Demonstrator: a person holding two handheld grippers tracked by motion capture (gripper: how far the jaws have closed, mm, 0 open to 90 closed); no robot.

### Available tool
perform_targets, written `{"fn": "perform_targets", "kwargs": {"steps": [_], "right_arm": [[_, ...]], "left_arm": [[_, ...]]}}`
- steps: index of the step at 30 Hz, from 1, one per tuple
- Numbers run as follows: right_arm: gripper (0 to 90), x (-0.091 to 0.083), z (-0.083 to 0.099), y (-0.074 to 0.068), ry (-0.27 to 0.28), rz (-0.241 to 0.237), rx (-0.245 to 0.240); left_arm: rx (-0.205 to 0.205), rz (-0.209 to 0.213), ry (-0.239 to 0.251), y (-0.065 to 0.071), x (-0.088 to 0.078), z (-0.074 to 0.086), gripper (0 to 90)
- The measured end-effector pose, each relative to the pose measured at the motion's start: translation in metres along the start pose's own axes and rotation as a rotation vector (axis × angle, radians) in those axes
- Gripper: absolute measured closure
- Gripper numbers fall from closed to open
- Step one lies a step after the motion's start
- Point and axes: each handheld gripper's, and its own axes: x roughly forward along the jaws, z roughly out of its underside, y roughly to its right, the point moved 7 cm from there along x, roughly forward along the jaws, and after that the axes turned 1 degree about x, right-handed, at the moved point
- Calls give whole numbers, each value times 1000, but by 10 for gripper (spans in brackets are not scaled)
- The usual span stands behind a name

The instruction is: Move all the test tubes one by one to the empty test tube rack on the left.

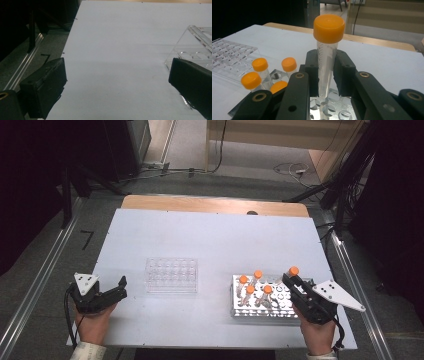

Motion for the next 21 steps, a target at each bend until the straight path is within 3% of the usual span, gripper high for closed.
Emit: {"fn": "perform_targets", "kwargs": {"steps": [8,21], "right_arm": [[726,13,-6,0,-14,-3,-15],[726,39,-24,-25,-20,-44,-40]], "left_arm": [[-2,-1,-7,0,2,1,22],[13,8,-1,4,0,0,22]]}}
